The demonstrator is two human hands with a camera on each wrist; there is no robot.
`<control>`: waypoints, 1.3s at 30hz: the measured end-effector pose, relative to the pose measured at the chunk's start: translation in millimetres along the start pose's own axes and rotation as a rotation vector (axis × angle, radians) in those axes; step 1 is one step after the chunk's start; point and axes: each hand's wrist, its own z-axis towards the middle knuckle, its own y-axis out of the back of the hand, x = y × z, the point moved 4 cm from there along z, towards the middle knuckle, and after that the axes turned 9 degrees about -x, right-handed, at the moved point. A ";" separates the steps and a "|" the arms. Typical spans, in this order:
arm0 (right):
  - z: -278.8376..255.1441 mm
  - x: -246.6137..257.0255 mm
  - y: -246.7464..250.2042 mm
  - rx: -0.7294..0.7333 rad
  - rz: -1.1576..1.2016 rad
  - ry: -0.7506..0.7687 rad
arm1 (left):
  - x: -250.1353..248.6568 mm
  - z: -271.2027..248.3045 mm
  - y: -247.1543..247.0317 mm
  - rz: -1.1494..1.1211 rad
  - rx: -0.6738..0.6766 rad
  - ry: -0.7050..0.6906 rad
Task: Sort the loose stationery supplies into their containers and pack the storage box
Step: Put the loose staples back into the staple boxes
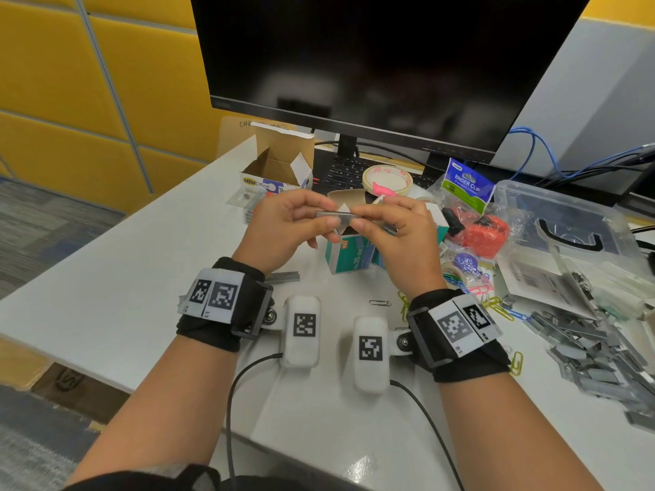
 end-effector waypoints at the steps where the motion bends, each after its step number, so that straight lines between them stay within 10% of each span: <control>1: 0.7 -2.6 0.5 -0.011 0.007 -0.028 | 0.1 0.4 1.0 -0.002 -0.009 0.004; 21: 10.4 -19.8 21.3 -0.136 -0.031 -0.071 | 0.4 3.0 5.8 0.216 -0.108 -0.056; 30: 11.3 -18.3 27.0 -0.205 -0.031 0.009 | 9.5 -5.5 -11.2 0.333 0.248 0.209; 39: 9.6 -12.8 17.4 -0.078 -0.138 0.127 | 8.0 -2.5 -7.3 0.246 0.079 0.267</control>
